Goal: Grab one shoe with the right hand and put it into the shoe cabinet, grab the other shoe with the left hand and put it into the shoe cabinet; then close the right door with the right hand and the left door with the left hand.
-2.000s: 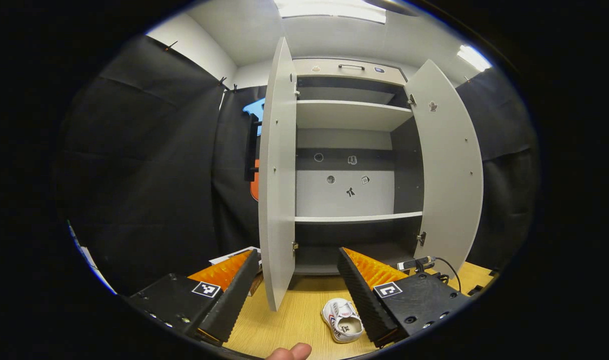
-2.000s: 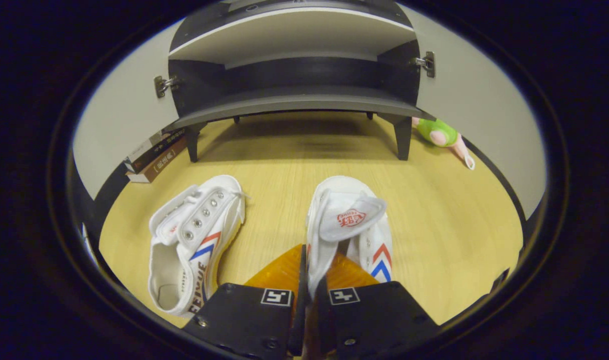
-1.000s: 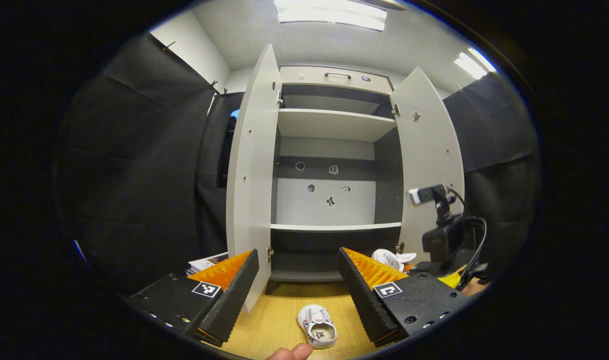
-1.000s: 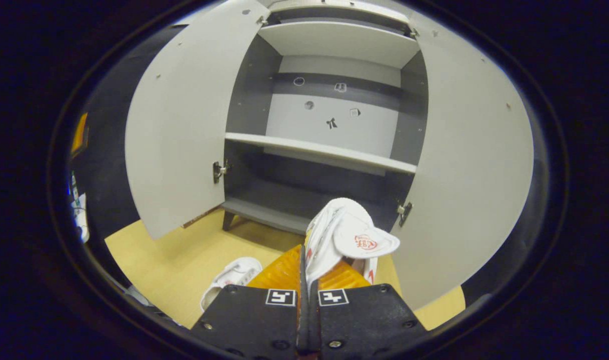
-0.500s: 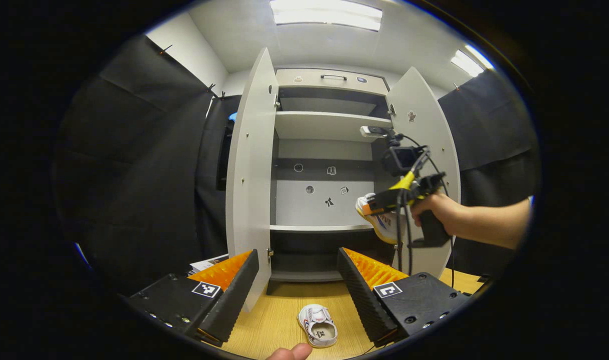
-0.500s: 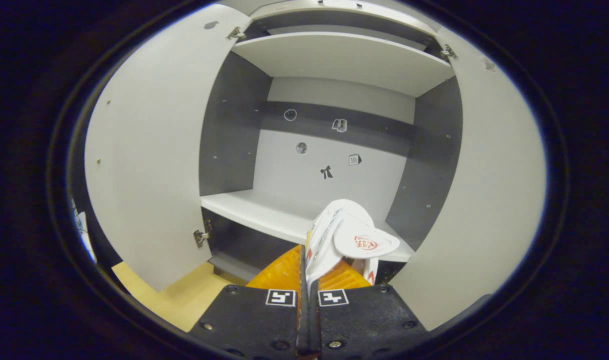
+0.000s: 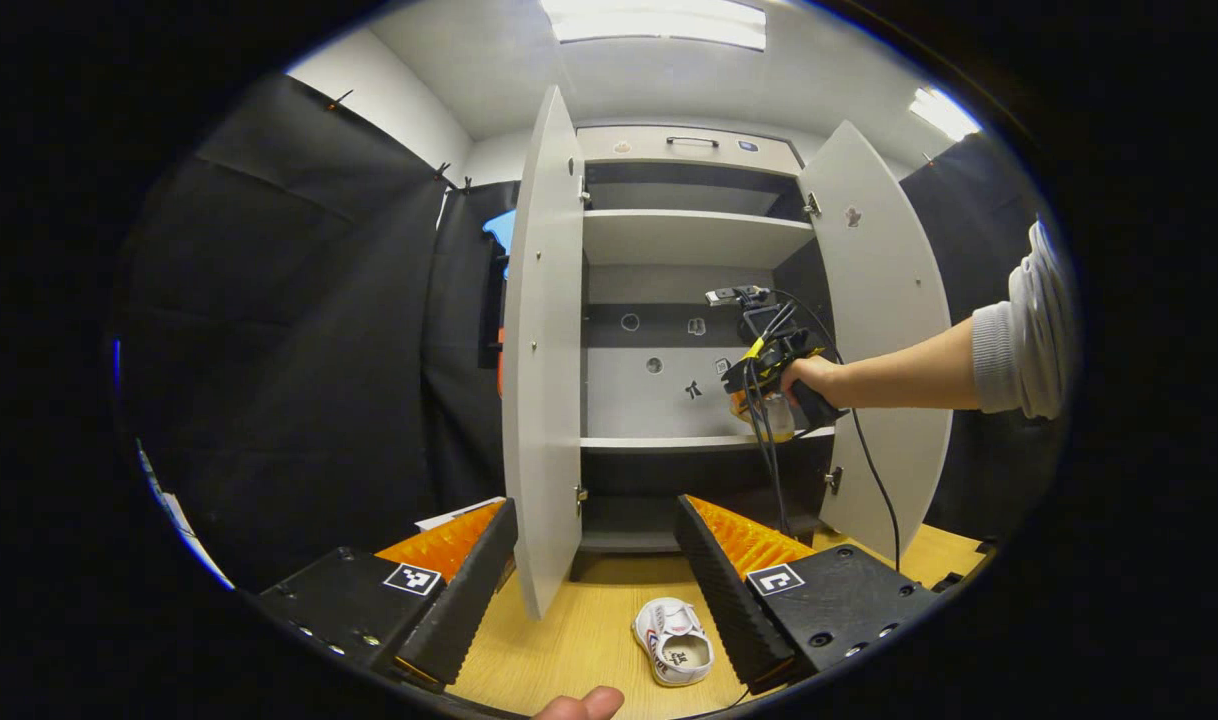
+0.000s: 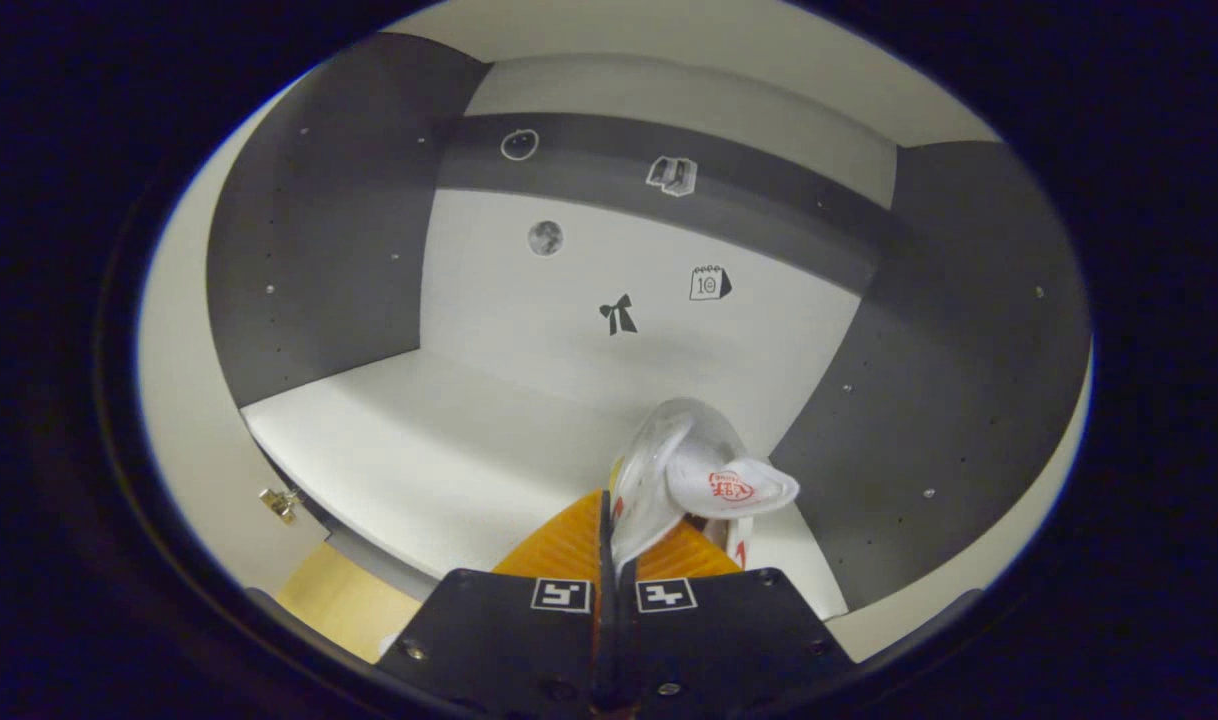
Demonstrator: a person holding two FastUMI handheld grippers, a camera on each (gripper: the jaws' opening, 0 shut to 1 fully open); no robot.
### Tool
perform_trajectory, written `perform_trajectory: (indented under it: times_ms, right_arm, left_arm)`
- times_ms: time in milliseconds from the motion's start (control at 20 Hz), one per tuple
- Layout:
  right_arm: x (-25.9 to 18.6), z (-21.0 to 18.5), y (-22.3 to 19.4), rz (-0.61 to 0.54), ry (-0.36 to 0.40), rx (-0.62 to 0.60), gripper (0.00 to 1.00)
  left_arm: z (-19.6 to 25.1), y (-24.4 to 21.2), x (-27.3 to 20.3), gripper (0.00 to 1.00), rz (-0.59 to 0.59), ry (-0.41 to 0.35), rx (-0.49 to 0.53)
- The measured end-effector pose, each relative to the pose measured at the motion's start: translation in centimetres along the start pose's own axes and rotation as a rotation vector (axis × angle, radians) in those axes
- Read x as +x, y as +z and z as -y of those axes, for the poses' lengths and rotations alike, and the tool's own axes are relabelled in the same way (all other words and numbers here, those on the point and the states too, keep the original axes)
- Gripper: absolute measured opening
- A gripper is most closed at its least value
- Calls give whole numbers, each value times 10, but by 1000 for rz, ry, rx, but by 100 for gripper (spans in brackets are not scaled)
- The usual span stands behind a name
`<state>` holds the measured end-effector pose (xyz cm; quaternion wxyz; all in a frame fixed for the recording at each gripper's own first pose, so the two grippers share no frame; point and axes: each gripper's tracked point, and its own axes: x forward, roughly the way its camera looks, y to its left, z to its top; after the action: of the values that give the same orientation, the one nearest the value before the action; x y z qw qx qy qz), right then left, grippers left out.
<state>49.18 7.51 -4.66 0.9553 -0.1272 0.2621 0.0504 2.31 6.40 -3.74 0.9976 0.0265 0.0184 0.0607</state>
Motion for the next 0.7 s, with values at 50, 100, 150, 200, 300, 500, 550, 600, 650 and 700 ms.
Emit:
perform_trajectory:
  times_ms: [50, 100, 150, 200, 300, 500, 550, 600, 650, 700]
  right_arm:
    - [5, 4, 1, -13, -11, 12, 4]
    - [12, 8, 3, -30, -18, 21, 3]
    - [21, 10, 5, -39, -28, 19, 4]
    - [25, 11, 7, -52, -30, 9, 4]
    - [36, 8, 0, -106, -16, -21, 4]
    - [40, 7, -3, -123, -41, -15, 14]
    - [36, 6, -2, -116, -43, -7, 21]
    - [32, 5, -1, -114, -42, -4, 26]
    - [26, 5, 0, -105, -42, -9, 38]
    - [20, 6, 2, -95, -42, -12, 33]
  left_arm:
    - [-5, -2, 1, 95, -6, 13, -2]
    - [-9, -4, 2, 95, -16, 22, -9]
    - [-12, -7, 3, 95, -29, 28, -18]
    - [-15, -9, 4, 95, -37, 33, -24]
    - [-21, -11, 6, 95, -43, 51, -27]
    - [-25, -14, 5, 95, -47, 65, -22]
    - [-24, -14, 6, 95, -47, 64, -22]
    - [-24, -13, 6, 95, -45, 61, -21]
    - [-23, -11, 6, 95, -38, 59, -19]
    - [-22, -9, 7, 95, -30, 56, -18]
